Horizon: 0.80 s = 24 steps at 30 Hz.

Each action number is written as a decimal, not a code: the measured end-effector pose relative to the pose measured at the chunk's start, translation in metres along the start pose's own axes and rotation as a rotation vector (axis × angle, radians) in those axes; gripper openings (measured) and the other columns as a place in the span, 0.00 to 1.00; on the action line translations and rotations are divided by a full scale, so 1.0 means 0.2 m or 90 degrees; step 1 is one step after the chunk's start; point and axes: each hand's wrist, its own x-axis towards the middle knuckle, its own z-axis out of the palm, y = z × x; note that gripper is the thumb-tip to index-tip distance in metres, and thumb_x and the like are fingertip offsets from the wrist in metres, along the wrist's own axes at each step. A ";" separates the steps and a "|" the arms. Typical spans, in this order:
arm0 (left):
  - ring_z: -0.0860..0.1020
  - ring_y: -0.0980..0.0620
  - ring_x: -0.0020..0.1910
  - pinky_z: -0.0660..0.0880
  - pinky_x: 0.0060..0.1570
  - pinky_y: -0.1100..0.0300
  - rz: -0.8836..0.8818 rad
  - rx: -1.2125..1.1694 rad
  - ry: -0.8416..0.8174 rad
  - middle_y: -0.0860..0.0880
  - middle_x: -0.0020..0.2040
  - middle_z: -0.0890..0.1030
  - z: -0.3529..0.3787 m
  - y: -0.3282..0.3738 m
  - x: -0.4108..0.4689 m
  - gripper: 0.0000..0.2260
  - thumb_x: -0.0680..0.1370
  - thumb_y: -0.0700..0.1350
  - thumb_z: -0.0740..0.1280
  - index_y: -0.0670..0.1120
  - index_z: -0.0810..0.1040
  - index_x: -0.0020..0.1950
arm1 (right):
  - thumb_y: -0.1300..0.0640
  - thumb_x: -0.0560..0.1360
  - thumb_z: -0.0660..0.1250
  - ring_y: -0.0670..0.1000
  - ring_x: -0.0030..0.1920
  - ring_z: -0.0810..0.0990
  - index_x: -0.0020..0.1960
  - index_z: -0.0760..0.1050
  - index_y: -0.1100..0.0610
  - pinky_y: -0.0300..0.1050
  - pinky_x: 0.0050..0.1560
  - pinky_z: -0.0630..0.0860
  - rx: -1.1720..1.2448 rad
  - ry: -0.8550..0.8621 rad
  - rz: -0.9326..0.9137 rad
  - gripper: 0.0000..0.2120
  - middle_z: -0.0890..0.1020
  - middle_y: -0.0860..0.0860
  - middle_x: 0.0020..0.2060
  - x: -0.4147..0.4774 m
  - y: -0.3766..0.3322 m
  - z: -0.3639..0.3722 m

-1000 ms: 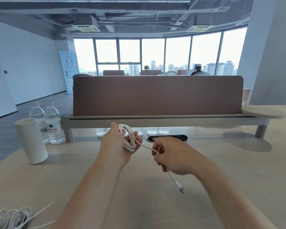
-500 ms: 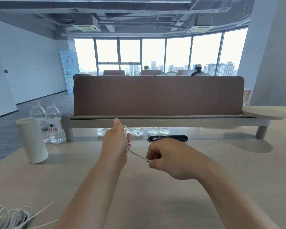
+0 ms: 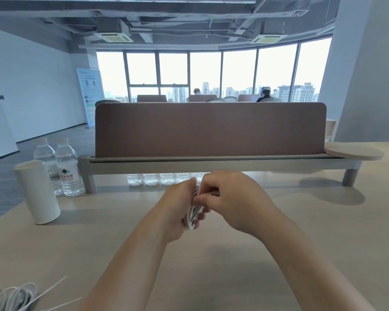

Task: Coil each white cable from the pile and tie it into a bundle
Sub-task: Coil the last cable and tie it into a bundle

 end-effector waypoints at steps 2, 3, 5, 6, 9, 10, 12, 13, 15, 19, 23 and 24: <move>0.75 0.45 0.34 0.67 0.33 0.59 -0.015 -0.004 -0.028 0.43 0.33 0.79 0.01 0.01 -0.02 0.18 0.84 0.50 0.54 0.44 0.79 0.47 | 0.44 0.74 0.72 0.44 0.36 0.74 0.37 0.71 0.50 0.41 0.37 0.70 -0.011 0.031 0.013 0.15 0.77 0.43 0.35 0.00 0.02 0.00; 0.75 0.44 0.36 0.67 0.33 0.59 -0.022 -0.005 -0.049 0.43 0.33 0.80 0.01 0.02 -0.03 0.19 0.84 0.51 0.53 0.44 0.80 0.46 | 0.45 0.74 0.72 0.43 0.34 0.74 0.36 0.70 0.49 0.38 0.34 0.67 0.012 0.036 0.014 0.15 0.76 0.43 0.33 0.00 0.02 0.00; 0.75 0.43 0.36 0.68 0.33 0.58 -0.029 -0.004 -0.089 0.43 0.31 0.79 0.01 0.03 -0.04 0.26 0.84 0.55 0.51 0.45 0.82 0.39 | 0.50 0.77 0.69 0.43 0.38 0.74 0.38 0.70 0.49 0.38 0.36 0.67 0.040 0.018 0.000 0.12 0.76 0.43 0.36 0.00 0.03 0.00; 0.75 0.43 0.36 0.68 0.34 0.57 -0.029 -0.010 -0.101 0.43 0.30 0.78 0.01 0.03 -0.05 0.32 0.85 0.59 0.49 0.46 0.82 0.34 | 0.52 0.79 0.67 0.44 0.41 0.74 0.41 0.70 0.50 0.40 0.40 0.69 0.038 0.003 -0.005 0.10 0.76 0.44 0.40 0.00 0.03 0.01; 0.77 0.42 0.35 0.67 0.36 0.56 -0.003 0.005 -0.125 0.43 0.29 0.77 0.01 0.04 -0.06 0.39 0.82 0.68 0.45 0.47 0.82 0.29 | 0.53 0.82 0.62 0.49 0.44 0.75 0.45 0.67 0.49 0.47 0.42 0.72 0.064 -0.013 0.007 0.07 0.76 0.45 0.45 0.00 0.04 0.01; 0.78 0.42 0.35 0.67 0.36 0.56 0.011 0.015 -0.132 0.43 0.29 0.76 0.01 0.04 -0.06 0.39 0.81 0.69 0.45 0.47 0.82 0.29 | 0.52 0.82 0.62 0.48 0.41 0.75 0.45 0.66 0.48 0.46 0.40 0.71 0.079 -0.013 0.013 0.07 0.76 0.45 0.45 0.00 0.04 0.01; 0.80 0.40 0.34 0.69 0.35 0.56 0.031 0.027 -0.143 0.40 0.33 0.75 0.00 0.03 -0.07 0.39 0.79 0.71 0.46 0.45 0.83 0.33 | 0.50 0.83 0.61 0.44 0.37 0.74 0.48 0.66 0.47 0.44 0.38 0.68 0.096 -0.024 0.024 0.06 0.76 0.45 0.47 0.00 0.04 0.02; 0.81 0.40 0.34 0.69 0.34 0.56 0.038 0.030 -0.148 0.38 0.35 0.74 0.00 0.03 -0.06 0.38 0.79 0.72 0.46 0.45 0.83 0.37 | 0.49 0.83 0.60 0.41 0.36 0.73 0.49 0.66 0.46 0.42 0.39 0.68 0.092 -0.030 0.026 0.04 0.75 0.44 0.49 0.00 0.04 0.02; 0.81 0.39 0.34 0.70 0.34 0.56 0.045 0.027 -0.158 0.37 0.42 0.72 0.00 0.03 -0.07 0.38 0.78 0.73 0.47 0.43 0.82 0.43 | 0.47 0.84 0.58 0.39 0.36 0.71 0.52 0.68 0.46 0.41 0.40 0.68 0.069 -0.042 0.021 0.04 0.73 0.42 0.50 0.01 0.04 0.02; 0.81 0.40 0.35 0.72 0.34 0.56 0.026 0.037 -0.195 0.35 0.42 0.76 -0.02 0.04 -0.06 0.41 0.77 0.75 0.46 0.40 0.80 0.50 | 0.46 0.84 0.54 0.41 0.45 0.73 0.54 0.77 0.49 0.40 0.47 0.67 0.043 -0.079 0.011 0.14 0.75 0.44 0.50 0.00 0.03 0.00; 0.79 0.42 0.36 0.72 0.34 0.57 0.006 0.043 -0.217 0.36 0.40 0.82 -0.04 0.06 -0.08 0.43 0.76 0.75 0.43 0.42 0.83 0.47 | 0.45 0.84 0.56 0.36 0.44 0.70 0.71 0.70 0.45 0.38 0.51 0.65 0.011 -0.144 -0.005 0.17 0.73 0.41 0.60 -0.02 0.03 -0.03; 0.79 0.42 0.36 0.72 0.34 0.57 0.005 0.044 -0.221 0.35 0.41 0.82 -0.04 0.06 -0.08 0.43 0.76 0.75 0.43 0.42 0.83 0.47 | 0.46 0.84 0.56 0.38 0.48 0.71 0.72 0.69 0.45 0.39 0.53 0.67 -0.012 -0.150 -0.010 0.18 0.73 0.42 0.60 -0.02 0.03 -0.03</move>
